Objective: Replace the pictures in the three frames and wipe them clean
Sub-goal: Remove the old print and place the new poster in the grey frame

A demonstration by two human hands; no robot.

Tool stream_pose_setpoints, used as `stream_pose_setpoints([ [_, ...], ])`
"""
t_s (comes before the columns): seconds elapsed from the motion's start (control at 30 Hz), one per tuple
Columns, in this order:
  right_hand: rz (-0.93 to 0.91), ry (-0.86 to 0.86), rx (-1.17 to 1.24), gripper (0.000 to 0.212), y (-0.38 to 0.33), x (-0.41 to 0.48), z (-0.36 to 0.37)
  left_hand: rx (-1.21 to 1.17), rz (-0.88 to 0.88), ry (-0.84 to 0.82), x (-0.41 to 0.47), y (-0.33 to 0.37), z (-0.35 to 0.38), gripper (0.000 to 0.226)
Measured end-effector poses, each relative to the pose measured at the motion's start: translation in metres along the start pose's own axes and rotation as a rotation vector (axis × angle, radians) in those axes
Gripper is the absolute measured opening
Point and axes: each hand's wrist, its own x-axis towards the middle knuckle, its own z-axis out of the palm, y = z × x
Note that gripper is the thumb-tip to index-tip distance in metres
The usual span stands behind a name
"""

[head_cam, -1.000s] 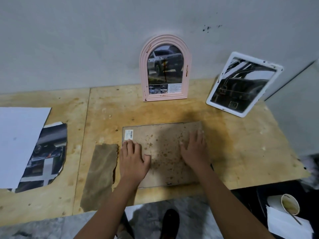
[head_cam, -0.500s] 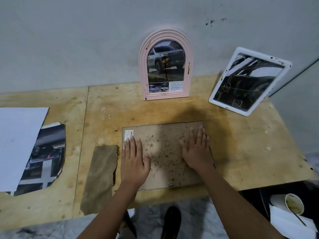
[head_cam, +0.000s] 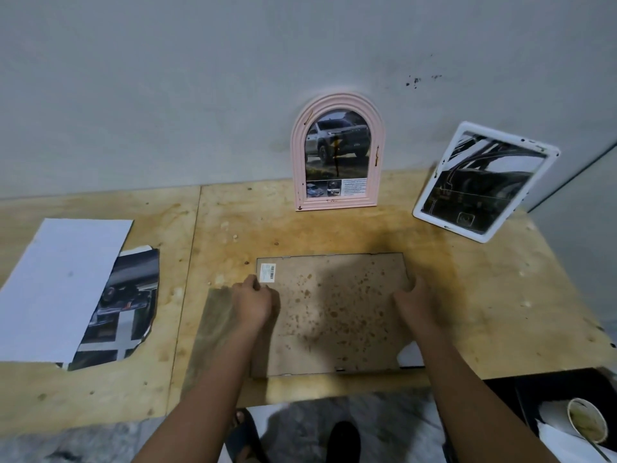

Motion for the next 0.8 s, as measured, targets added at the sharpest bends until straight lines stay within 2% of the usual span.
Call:
stream_pose_setpoints([
  [0.07, -0.025, 0.029, 0.038, 0.052, -0.004, -0.006, -0.005, -0.081, -0.092, 0.045, 0.0, 0.009, -0.005, 0.021],
  [0.17, -0.109, 0.202, 0.09, 0.036, -0.023, -0.013, -0.028, -0.254, -0.125, 0.138, -0.006, 0.03, -0.018, 0.033],
  [0.23, -0.207, 0.307, 0.183, 0.023, -0.042, -0.015, -0.046, -0.393, -0.097, 0.184, -0.009, 0.05, -0.028, 0.031],
  [0.33, -0.319, 0.414, 0.308, 0.025, -0.07, -0.023, -0.078, -0.609, 0.002, 0.263, -0.024, 0.08, -0.044, 0.024],
  [0.4, -0.364, 0.41, 0.389, 0.027, -0.081, -0.036, -0.094, -0.716, 0.06, 0.301, -0.038, 0.095, -0.055, 0.018],
  [0.47, -0.384, 0.387, 0.493, 0.025, -0.081, -0.048, -0.101, -0.803, 0.065, 0.286, -0.05, 0.098, -0.063, 0.022],
  [0.63, -0.181, 0.218, 1.0, 0.028, -0.055, -0.065, -0.092, -0.986, -0.069, 0.221, -0.072, 0.073, -0.068, 0.024],
  [0.8, -0.085, 0.118, 1.082, 0.037, -0.006, -0.062, -0.077, -0.971, -0.072, 0.131, -0.103, 0.035, -0.06, 0.03],
])
